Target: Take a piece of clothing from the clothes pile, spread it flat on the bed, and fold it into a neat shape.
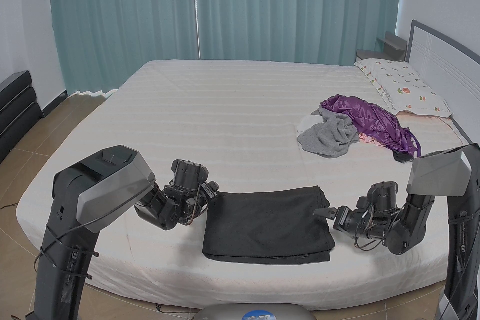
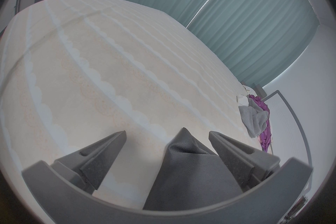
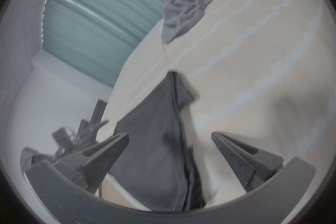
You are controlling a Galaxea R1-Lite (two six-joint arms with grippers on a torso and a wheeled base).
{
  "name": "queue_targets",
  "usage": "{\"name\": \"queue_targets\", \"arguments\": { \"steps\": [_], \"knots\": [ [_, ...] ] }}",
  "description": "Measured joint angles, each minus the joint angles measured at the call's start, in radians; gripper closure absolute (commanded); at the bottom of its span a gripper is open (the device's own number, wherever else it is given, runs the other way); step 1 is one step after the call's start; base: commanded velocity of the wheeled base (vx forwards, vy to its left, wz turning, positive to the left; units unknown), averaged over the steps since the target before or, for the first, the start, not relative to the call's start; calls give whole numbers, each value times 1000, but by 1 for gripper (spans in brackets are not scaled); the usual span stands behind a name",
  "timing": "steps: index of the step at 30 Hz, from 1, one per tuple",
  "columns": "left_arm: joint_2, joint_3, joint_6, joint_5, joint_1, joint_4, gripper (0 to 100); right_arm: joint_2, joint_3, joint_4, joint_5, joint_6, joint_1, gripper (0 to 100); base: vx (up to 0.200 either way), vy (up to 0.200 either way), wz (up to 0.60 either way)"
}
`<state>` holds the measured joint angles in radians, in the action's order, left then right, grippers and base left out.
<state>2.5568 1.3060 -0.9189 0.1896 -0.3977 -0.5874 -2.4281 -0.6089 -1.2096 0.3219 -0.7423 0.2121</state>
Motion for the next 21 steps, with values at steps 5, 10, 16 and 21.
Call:
{"name": "queue_targets", "arguments": {
  "steps": [5, 10, 16, 21],
  "knots": [
    [-37, -42, -19, -26, 20, -1, 0, 64, 124, 14, 98, 127, 14, 0, 0, 0, 0],
    [-54, -59, -23, -29, 28, -1, 0, 88, 162, 25, 99, 152, 34, 100, 0, 0, 0],
    [-63, -63, -22, -29, 32, -1, 0, 101, 175, 56, 98, 210, 31, 100, 0, 0, 0],
    [-64, -63, -21, -28, 33, -1, 0, 119, 184, 133, 98, 282, 13, 100, 0, 0, 0]
  ]
}}
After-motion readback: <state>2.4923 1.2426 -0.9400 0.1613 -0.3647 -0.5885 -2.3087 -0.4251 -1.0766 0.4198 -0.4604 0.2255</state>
